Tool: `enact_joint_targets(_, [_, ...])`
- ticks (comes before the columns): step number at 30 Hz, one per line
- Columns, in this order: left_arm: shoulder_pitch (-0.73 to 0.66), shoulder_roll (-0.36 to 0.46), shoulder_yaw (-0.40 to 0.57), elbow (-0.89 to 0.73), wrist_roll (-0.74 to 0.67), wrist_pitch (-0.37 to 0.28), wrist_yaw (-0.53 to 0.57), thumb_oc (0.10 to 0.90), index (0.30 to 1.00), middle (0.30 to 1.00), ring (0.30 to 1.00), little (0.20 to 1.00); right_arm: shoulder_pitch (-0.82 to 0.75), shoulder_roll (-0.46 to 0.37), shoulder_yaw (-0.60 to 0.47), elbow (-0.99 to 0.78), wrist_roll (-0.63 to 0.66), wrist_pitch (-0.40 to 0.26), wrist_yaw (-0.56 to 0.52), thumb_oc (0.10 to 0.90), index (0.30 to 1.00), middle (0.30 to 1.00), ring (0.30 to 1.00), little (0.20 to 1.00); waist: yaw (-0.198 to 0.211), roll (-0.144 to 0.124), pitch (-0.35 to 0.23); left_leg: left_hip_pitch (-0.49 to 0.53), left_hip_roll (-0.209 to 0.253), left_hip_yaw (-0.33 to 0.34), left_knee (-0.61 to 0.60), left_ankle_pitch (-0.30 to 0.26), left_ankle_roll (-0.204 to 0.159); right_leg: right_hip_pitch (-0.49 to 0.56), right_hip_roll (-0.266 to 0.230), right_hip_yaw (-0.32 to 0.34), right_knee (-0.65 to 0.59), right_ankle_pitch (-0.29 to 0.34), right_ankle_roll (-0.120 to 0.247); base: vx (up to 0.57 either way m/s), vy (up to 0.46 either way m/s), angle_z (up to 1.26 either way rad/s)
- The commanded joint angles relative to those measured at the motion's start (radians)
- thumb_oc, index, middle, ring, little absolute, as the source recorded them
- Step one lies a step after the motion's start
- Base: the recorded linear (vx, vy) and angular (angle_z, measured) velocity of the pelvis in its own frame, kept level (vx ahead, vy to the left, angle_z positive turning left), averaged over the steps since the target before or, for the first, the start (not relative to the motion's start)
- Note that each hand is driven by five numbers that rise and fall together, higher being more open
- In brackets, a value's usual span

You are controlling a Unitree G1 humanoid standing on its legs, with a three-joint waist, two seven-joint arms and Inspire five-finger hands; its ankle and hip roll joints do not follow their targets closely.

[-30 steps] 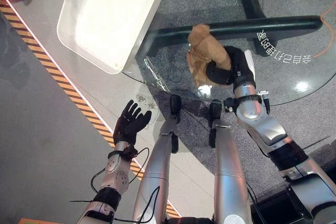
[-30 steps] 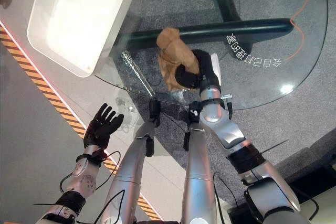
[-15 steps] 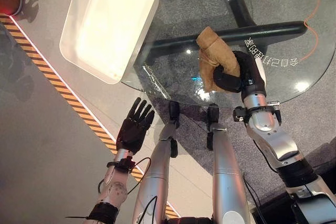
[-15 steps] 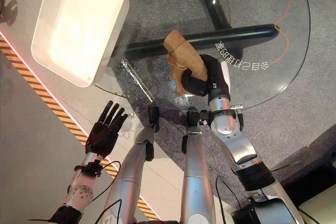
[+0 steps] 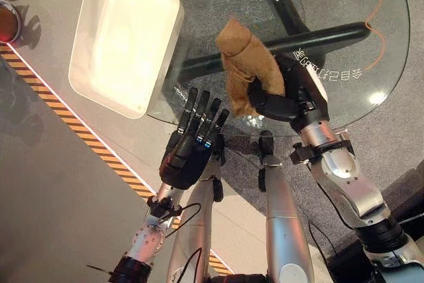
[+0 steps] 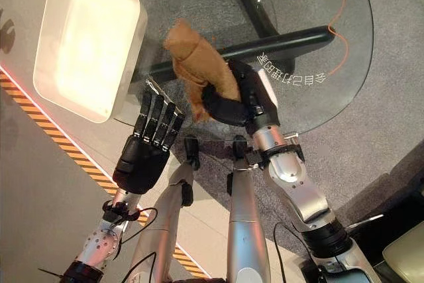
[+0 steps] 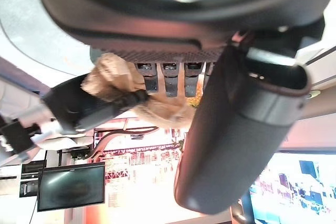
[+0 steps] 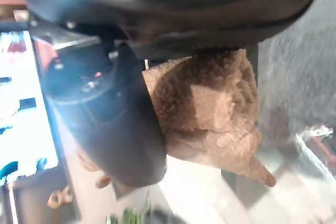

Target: Wipe the table with a cloth and put it in the basket.

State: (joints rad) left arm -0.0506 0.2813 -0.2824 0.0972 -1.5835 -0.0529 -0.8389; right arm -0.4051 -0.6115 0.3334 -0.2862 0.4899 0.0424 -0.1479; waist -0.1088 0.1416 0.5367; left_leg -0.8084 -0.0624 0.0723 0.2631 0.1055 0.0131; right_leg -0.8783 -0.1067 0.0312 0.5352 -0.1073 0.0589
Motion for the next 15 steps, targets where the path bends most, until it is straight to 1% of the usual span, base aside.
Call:
enact_joint_targets(1, [-0.008,0.024,0.009,-0.124,-0.023,-0.023,-0.076,0.800,0.900,0.900,0.900,0.900,-0.097,-0.005,0.021,-0.217,0.078,-0.087,0.095,0.100,0.300,0.300,0.300,0.200,-0.013,0.019,-0.017,-0.015,0.039,0.006,0.115,-0.098,-0.028,0.005,-0.022,-0.029,-0.127,0.115,0.029,0.00,0.000,0.00])
enact_joint_targets(2, [-0.024,0.031,0.005,-0.131,-0.016,-0.033,-0.061,0.800,0.900,0.900,0.900,0.900,-0.103,-0.002,0.043,-0.211,0.077,-0.072,0.110,0.100,0.300,0.300,0.300,0.200,-0.010,0.017,-0.017,-0.019,0.040,0.002,0.115,-0.094,-0.028,0.003,-0.023,-0.031,-0.124,0.115,0.029,0.00,0.000,0.00])
enact_joint_targets(3, [-0.025,0.032,0.004,-0.132,-0.016,-0.034,-0.059,0.800,0.900,0.900,0.900,0.900,-0.103,-0.002,0.045,-0.210,0.077,-0.071,0.112,0.100,0.300,0.300,0.300,0.200,-0.010,0.017,-0.017,-0.019,0.040,0.002,0.116,-0.094,-0.028,0.002,-0.024,-0.032,-0.123,0.115,0.029,-0.02,-0.038,0.01])
enact_joint_targets(8, [-0.080,0.047,-0.015,-0.164,0.015,-0.057,0.040,0.800,0.900,0.900,0.900,0.900,-0.147,0.001,0.149,-0.194,0.052,-0.006,0.134,0.100,0.300,0.300,0.300,0.200,0.003,0.007,-0.017,-0.034,0.040,-0.008,0.118,-0.084,-0.026,-0.006,-0.030,-0.042,-0.120,0.116,0.028,-0.02,-0.039,0.01])
enact_joint_targets(11, [-0.092,0.050,-0.020,-0.164,0.021,-0.059,0.063,0.800,0.900,0.900,0.900,0.900,-0.159,0.001,0.174,-0.186,0.039,0.010,0.140,0.100,0.300,0.300,0.300,0.200,0.007,0.006,-0.017,-0.038,0.040,-0.012,0.121,-0.083,-0.026,-0.008,-0.032,-0.045,-0.115,0.115,0.027,-0.02,-0.033,0.02])
enact_joint_targets(12, [-0.107,0.055,-0.027,-0.160,0.037,-0.063,0.096,0.800,0.900,0.900,0.900,0.900,-0.179,0.001,0.224,-0.170,-0.020,0.053,0.145,0.100,0.300,0.300,0.300,0.200,0.014,0.004,-0.017,-0.043,0.039,-0.017,0.123,-0.078,-0.026,-0.010,-0.033,-0.051,-0.110,0.114,0.025,-0.02,-0.039,0.02])
enact_joint_targets(14, [-0.107,0.055,-0.026,-0.160,0.037,-0.063,0.096,0.800,0.900,0.900,0.900,0.900,-0.180,0.001,0.224,-0.170,-0.020,0.053,0.145,0.100,0.300,0.300,0.300,0.200,0.014,0.004,-0.017,-0.043,0.039,-0.017,0.123,-0.078,-0.026,-0.010,-0.033,-0.051,-0.110,0.114,0.025,-0.02,-0.030,0.07])
enact_joint_targets(15, [-0.117,0.051,-0.025,-0.157,0.041,-0.069,0.137,0.800,0.900,0.900,0.900,0.900,-0.197,-0.013,0.261,-0.153,-0.089,0.061,0.130,0.100,0.300,0.300,0.300,0.200,0.020,0.002,-0.017,-0.043,0.039,-0.020,0.122,-0.076,-0.028,-0.007,-0.033,-0.053,-0.112,0.112,0.023,-0.02,-0.020,0.10])
